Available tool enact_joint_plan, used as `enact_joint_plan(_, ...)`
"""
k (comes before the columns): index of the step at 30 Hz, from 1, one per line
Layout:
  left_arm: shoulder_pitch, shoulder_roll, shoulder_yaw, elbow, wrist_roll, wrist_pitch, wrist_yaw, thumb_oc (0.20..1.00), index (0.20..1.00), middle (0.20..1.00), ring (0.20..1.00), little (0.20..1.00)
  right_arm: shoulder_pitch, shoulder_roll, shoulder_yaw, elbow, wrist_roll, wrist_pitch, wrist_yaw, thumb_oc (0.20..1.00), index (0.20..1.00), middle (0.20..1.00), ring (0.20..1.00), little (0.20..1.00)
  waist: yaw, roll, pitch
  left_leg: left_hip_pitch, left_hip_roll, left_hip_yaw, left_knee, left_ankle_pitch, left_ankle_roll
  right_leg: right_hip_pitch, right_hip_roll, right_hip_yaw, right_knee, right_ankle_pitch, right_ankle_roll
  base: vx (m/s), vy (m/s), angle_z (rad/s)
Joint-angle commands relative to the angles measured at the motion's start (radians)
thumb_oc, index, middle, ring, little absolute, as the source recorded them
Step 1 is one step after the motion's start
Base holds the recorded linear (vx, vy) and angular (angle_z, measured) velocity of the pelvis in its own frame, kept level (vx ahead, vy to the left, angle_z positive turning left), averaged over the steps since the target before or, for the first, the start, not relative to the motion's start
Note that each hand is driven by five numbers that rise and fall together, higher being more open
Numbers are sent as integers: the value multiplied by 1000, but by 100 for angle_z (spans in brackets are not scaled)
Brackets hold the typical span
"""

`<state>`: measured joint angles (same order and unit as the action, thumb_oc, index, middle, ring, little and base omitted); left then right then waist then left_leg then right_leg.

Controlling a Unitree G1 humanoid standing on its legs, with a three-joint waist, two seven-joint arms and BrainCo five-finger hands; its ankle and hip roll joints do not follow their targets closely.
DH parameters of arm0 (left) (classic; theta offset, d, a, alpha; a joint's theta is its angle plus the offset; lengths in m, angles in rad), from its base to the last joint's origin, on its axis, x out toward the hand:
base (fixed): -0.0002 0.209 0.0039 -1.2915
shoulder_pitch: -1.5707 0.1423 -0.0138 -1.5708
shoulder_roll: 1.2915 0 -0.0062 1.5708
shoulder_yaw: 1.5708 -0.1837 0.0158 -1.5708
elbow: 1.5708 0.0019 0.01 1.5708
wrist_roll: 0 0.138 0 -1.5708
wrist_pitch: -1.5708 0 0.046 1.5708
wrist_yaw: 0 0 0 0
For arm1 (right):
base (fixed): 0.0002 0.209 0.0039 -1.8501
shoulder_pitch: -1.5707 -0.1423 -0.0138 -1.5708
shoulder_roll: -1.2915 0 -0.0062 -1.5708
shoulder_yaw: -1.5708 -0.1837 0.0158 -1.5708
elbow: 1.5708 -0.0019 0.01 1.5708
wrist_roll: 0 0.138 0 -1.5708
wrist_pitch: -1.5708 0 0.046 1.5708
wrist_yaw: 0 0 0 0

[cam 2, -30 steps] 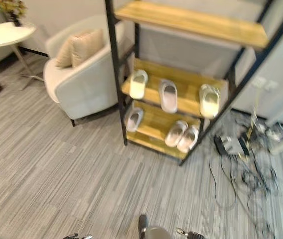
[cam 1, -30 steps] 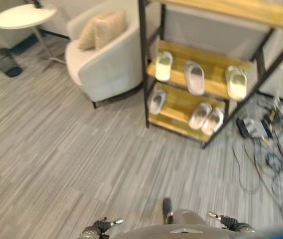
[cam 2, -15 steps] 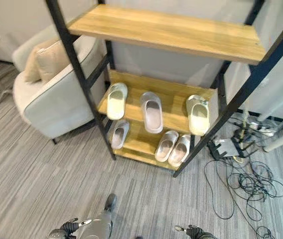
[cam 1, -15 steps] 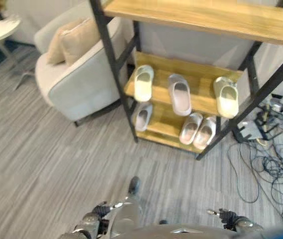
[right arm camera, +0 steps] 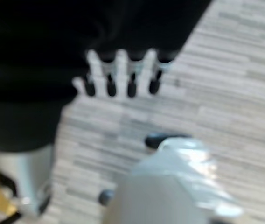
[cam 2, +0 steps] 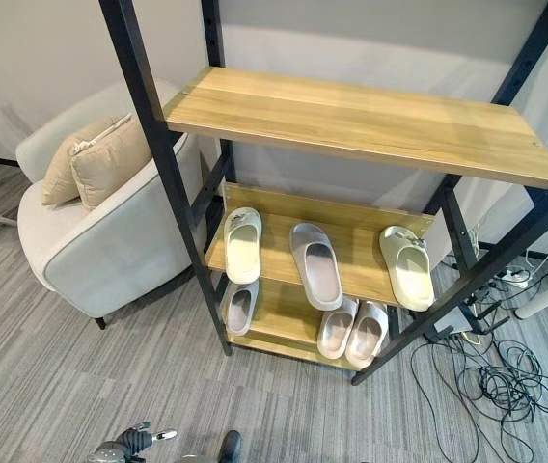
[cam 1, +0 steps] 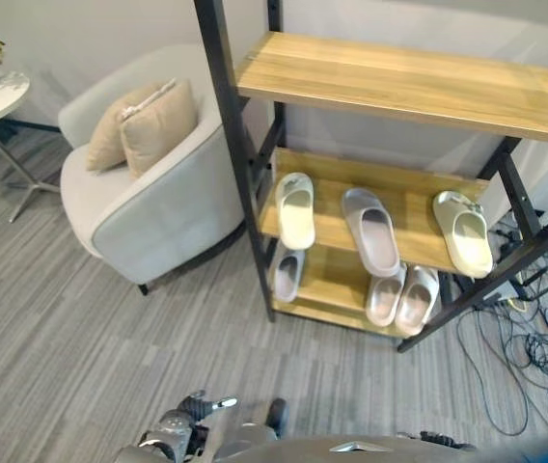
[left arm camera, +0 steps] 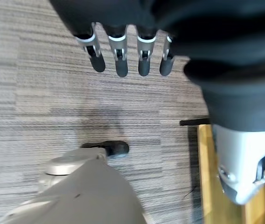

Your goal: Arrange the slippers neatly on the shoe rack.

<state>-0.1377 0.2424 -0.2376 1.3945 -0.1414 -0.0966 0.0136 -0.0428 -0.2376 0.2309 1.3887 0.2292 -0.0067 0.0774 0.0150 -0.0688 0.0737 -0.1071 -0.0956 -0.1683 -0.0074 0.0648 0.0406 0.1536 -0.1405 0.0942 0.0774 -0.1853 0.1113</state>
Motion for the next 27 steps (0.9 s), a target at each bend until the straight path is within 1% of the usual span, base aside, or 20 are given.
enact_joint_plan(1,-22,2,-19,-39,30,-26,22,1000,1000,1000,1000,1000,8,-34,-3,-45,-31,6,2,1000,1000,1000,1000,1000,11,-8,18,-33,83,13,161,-139,-45,-121,-96,16,35,190,66,-75,163,-5)
enact_joint_plan(2,-27,0,-28,-39,38,-25,25,1000,1000,1000,1000,1000,1,-32,4,-50,-37,5,0,1000,1000,1000,1000,1000,12,-6,25,-35,84,22,162,-142,-41,-134,-100,-2,53,196,66,-93,143,-10)
enact_joint_plan(3,-31,2,-33,-36,43,-25,25,1000,1000,1000,1000,1000,-4,-32,9,-55,-42,3,-2,1000,1000,1000,1000,1000,16,-3,30,-33,88,30,161,-144,-41,-143,-105,-32,69,195,66,-71,74,-22)
enact_joint_plan(4,-31,1,-33,-32,47,-24,25,1000,1000,1000,1000,1000,-8,-31,13,-59,-50,1,-2,1000,1000,1000,1000,1000,19,-4,35,-28,91,43,161,-150,-43,-151,-120,-71,76,212,68,-36,42,-26)
enact_joint_plan(6,-31,1,-33,-32,47,-24,25,1000,1000,1000,1000,1000,-8,-31,12,-60,-50,1,-2,1000,1000,1000,1000,1000,18,-3,36,-27,90,42,161,-150,-43,-149,-120,-72,75,213,69,-42,-33,-30)
enact_joint_plan(7,-22,5,-27,-21,45,-25,24,1000,1000,1000,1000,1000,-15,-25,33,-75,-75,-3,-7,1000,1000,1000,1000,1000,25,-3,56,-3,118,80,157,-158,-54,-174,-166,-212,45,279,70,-87,-114,-44)
enact_joint_plan(8,-26,8,-26,-21,41,-25,22,1000,1000,1000,1000,1000,-19,-26,40,-75,-81,-5,-6,1000,1000,1000,1000,1000,21,-2,64,-3,124,74,161,-158,-57,-180,-166,-224,33,275,70,-103,-135,-66)
enact_joint_plan(11,-22,8,-24,-11,50,-27,19,1000,1000,1000,1000,1000,-11,-28,46,-68,-89,-9,-6,1000,1000,1000,1000,1000,19,-13,53,-3,121,63,163,-161,-65,-145,-151,-191,-33,239,67,-9,-75,-20)
enact_joint_plan(15,-4,1,-22,-1,60,-27,10,1000,1000,1000,1000,1000,-1,-31,54,-70,-100,-9,-2,1000,1000,1000,1000,1000,26,-22,25,18,140,47,130,-143,-82,-101,-134,-196,-51,214,64,38,-103,32)
enact_joint_plan(20,1,-7,-29,-10,65,-27,9,1000,1000,1000,1000,1000,-5,-34,53,-84,-89,-17,-11,1000,1000,1000,1000,1000,27,-20,13,39,164,17,89,-117,-98,-79,-106,-208,-60,184,52,1,-93,17)
enact_joint_plan(24,2,-14,-37,-19,68,-31,13,1000,1000,1000,1000,1000,-15,-32,61,-114,-81,-30,-22,1000,1000,1000,1000,1000,31,-16,7,51,177,8,57,-100,-105,-65,-91,-214,-72,175,47,-7,-65,11)
enact_joint_plan(27,0,-26,-53,-25,73,-36,23,1000,1000,1000,1000,1000,-38,-23,71,-167,-51,-57,-42,1000,1000,1000,1000,1000,33,-6,-1,69,189,1,16,-75,-109,-59,-76,-214,-77,167,44,-15,-29,3)
